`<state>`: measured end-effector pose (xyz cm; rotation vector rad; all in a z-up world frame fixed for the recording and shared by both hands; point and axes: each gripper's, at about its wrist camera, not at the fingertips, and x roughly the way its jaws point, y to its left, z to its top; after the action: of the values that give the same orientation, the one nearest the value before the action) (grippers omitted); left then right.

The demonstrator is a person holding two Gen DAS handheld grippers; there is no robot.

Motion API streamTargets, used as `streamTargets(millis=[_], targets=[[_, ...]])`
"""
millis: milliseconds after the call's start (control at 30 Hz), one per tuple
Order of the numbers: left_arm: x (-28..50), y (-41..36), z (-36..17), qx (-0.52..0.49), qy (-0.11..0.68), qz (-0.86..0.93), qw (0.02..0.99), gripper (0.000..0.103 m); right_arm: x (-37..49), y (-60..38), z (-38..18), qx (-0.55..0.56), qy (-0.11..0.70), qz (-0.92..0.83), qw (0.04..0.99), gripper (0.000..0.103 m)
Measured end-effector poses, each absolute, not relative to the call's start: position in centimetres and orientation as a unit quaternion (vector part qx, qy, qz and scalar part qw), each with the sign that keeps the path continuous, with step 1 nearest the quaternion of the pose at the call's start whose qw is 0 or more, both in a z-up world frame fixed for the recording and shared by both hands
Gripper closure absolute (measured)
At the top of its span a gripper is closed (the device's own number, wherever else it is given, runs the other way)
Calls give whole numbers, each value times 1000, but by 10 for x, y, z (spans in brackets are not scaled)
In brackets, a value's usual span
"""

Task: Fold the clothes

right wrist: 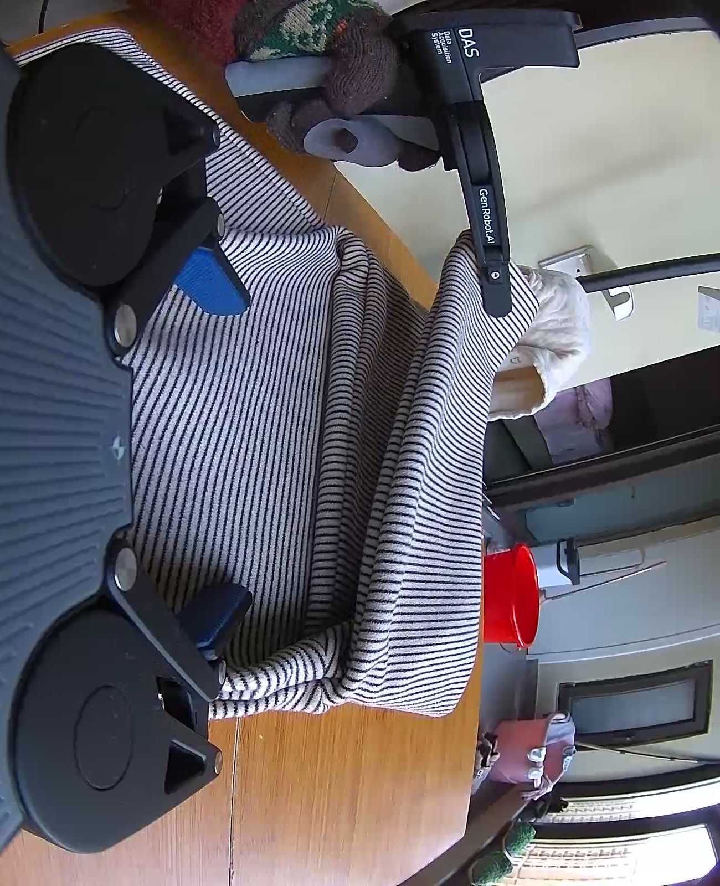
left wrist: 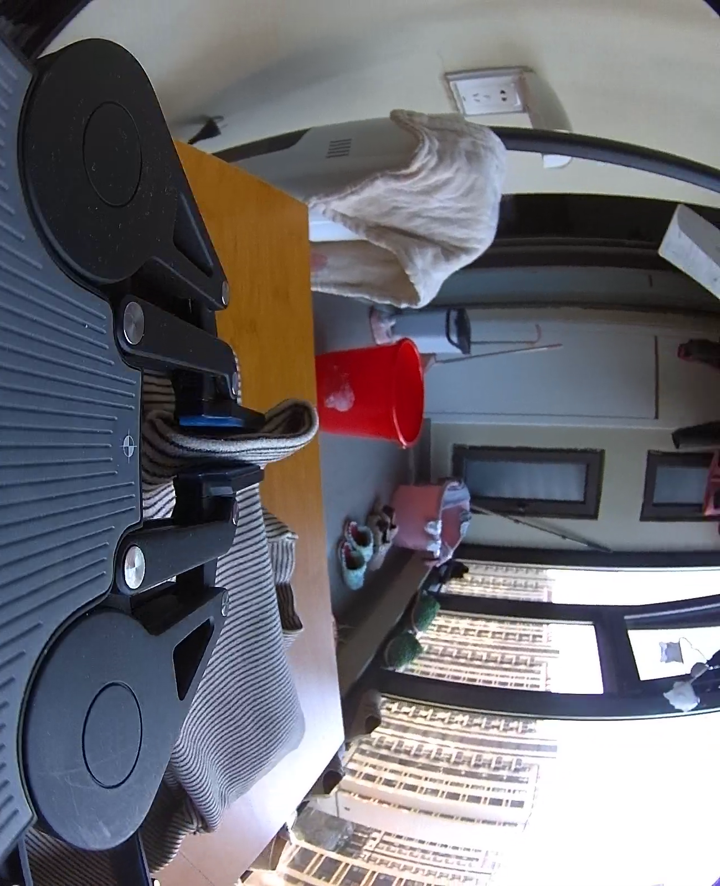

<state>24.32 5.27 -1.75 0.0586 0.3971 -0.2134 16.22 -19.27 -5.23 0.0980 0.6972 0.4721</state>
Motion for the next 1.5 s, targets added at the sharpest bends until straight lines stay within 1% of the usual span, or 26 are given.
streamTargets(millis=[67, 100, 167, 267, 333, 400, 433, 500, 567, 633, 700, 833, 867, 900, 933, 967, 1000, 1067, 1133, 1167, 1200, 1267, 1333, 1367, 1400, 1500], targets=[[242, 52, -11, 49, 182, -101, 977, 88, 162, -193, -52, 46, 338, 229, 912, 0], [245, 53, -13, 56, 187, -99, 976, 88, 162, -192, -52, 46, 339, 229, 912, 0], [252, 54, -24, 70, 213, -93, 970, 88, 163, -192, -52, 46, 339, 229, 911, 0], [254, 55, -47, 95, 245, -85, 961, 85, 163, -190, -52, 41, 342, 229, 911, 0], [256, 62, -44, 82, 249, -76, 962, 81, 164, -188, -52, 30, 347, 228, 909, 0], [258, 70, -36, 70, 247, -60, 965, 74, 164, -185, -52, 15, 351, 228, 908, 0], [259, 77, -33, 69, 246, -47, 966, 72, 164, -183, -52, 7, 353, 228, 908, 0], [257, 90, -23, 47, 246, -29, 968, 72, 164, -178, -52, -9, 356, 227, 907, 0], [248, 100, -11, -3, 244, -53, 968, 71, 164, -176, -52, -17, 355, 225, 907, 0], [241, 96, -5, -33, 247, -90, 964, 62, 164, -174, -52, -23, 355, 223, 908, 0], [236, 85, -7, -44, 256, -128, 957, 48, 166, -177, -50, -13, 354, 227, 907, 0], [246, 59, -32, -40, 293, -149, 944, 46, 167, -188, -25, -22, 291, 212, 933, 2], [248, 55, -39, -34, 299, -146, 943, 46, 169, -189, -15, -40, 262, 202, 943, 8], [249, 54, -42, -31, 300, -145, 942, 44, 178, -190, -11, -42, 257, 193, 946, 20], [249, 53, -44, -29, 300, -147, 942, 43, 192, -193, -12, -35, 270, 185, 944, 28], [250, 53, -46, -28, 299, -149, 942, 39, 207, -195, -12, -27, 282, 177, 943, 44], [250, 53, -48, -27, 298, -150, 942, 33, 221, -197, -13, -19, 294, 169, 940, 52], [250, 50, -51, -24, 298, -153, 942, 27, 249, -202, -14, -3, 318, 153, 935, 53], [247, 48, -54, -14, 294, -149, 944, 26, 276, -208, -23, 7, 350, 133, 927, 53], [244, 47, -55, -12, 292, -147, 945, 25, 283, -213, -32, 7, 362, 130, 923, 52], [243, 48, -54, -16, 292, -148, 945, 24, 288, -218, -39, 8, 364, 134, 922, 47], [242, 53, -55, -31, 291, -155, 943, 23, 293, -216, -35, 4, 368, 144, 919, 47], [241, 57, -55, -45, 290, -163, 942, 20, 298, -209, -19, 1, 353, 162, 922, 50], [241, 58, -56, -49, 289, -167, 941, 17, 300, -205, -11, -1, 345, 171, 923, 57], [242, 58, -55, -52, 289, -170, 941, 12, 305, -200, -4, -2, 338, 182, 923, 61], [242, 57, -55, -54, 288, -177, 939, 9, 336, -178, 0, 3, 345, 207, 915, 61]])
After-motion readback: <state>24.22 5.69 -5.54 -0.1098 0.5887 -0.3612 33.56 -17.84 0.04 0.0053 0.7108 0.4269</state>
